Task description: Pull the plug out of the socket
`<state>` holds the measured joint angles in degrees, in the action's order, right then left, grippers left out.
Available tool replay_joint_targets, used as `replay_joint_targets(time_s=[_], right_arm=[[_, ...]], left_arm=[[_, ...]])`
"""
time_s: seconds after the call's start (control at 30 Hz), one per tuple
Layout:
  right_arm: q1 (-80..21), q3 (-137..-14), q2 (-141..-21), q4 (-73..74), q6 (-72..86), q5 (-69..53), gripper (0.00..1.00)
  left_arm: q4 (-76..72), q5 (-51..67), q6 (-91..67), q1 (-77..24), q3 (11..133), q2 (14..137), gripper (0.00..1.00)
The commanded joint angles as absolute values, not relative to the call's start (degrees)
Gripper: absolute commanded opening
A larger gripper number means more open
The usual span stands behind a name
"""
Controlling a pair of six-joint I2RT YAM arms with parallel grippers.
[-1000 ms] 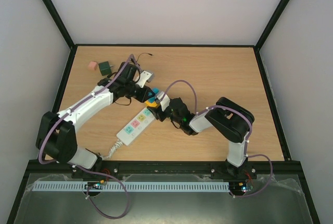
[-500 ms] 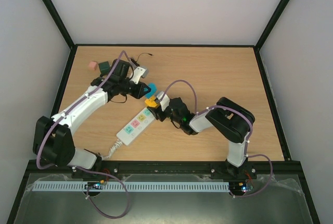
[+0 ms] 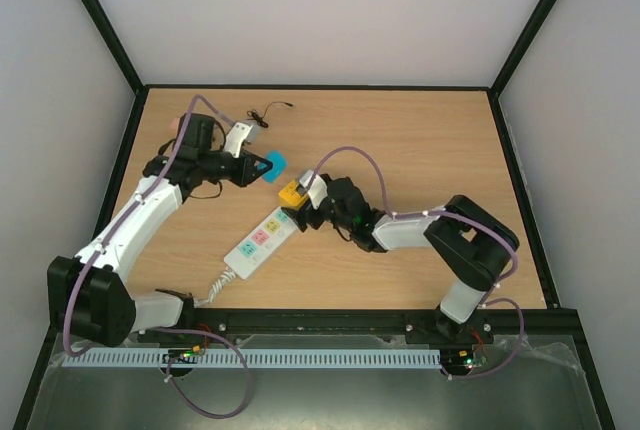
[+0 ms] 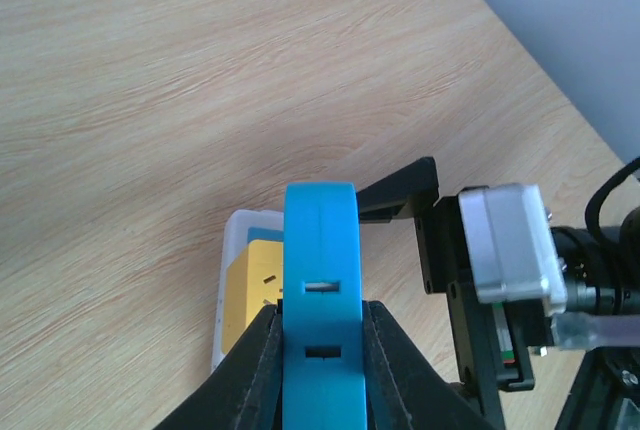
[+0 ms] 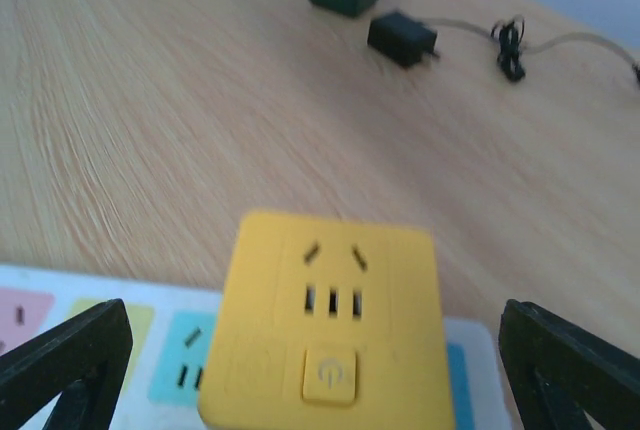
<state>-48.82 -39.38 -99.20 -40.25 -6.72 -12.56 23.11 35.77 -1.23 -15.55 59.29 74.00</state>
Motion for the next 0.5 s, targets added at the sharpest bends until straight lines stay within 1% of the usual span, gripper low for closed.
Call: replay_joint_targets(time_s=[0.0,0.2,0.33,0.47], right_arm=[[-48.41,-42.87,-93.48,-34.28,-8.48,-14.69,0.98],[-44.24,-48.87,-87.98,-21.41,-4.29,-22.94,0.98],[-39.86,-54.42,-85.22,-12.64,0.70,-33.14,0.98],[-36.35,-57.60,-81.57,-8.81,6.19,-41.29,0.98]], left_arm=[[25.32,43.78,1.68,-13.18,60.95,71.24,0.03],[25.88,50.71,3.14,-8.97,62.80,67.88,0.03],[24.24,50.63,1.87,-8.05,63.53,64.74,0.03],[20.68,50.42,-0.73,-7.82,63.96,61.97,0.03]])
